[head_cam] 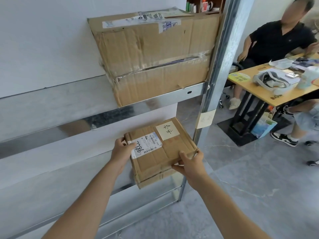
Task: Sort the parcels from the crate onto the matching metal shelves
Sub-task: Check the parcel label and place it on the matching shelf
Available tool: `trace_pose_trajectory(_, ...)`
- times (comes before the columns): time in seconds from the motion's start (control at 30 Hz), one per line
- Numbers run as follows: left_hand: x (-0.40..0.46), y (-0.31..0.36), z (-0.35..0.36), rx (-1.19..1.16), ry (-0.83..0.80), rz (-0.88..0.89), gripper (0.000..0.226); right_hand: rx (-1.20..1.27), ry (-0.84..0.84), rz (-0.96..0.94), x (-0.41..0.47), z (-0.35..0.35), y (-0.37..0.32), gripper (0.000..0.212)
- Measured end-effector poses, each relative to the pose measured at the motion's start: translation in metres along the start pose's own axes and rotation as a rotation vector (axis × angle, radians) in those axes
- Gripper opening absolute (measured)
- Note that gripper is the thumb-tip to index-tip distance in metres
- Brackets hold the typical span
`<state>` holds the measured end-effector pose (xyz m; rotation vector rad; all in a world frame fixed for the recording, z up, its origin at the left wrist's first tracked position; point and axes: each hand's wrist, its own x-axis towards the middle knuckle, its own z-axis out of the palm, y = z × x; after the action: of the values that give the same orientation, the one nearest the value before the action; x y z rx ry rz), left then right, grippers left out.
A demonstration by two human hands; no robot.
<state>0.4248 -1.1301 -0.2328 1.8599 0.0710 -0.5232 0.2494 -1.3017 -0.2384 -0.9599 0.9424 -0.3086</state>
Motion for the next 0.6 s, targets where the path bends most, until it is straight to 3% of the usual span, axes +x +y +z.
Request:
trace_pose_trajectory(0.1, -0.003, 0.005, 0.005, 0.037, 0.046, -0.016, 0.046, 0.065, 0.018, 0.022, 0.004, 0.006, -0.004, 0.061)
trace_pose_trajectory(0.17, -0.008, 0.01, 0.009, 0.068, 0.082, -0.026, 0.038, 0.061, 0.037, 0.039, 0.009, 0.01, -0.005, 0.056)
trace_pose_trajectory(0.6, -0.001, 0.006, 0.021, 0.161, 0.186, 0.036, 0.04, 0.115, 0.003, 0.041, 0.026, 0.016, -0.011, 0.055)
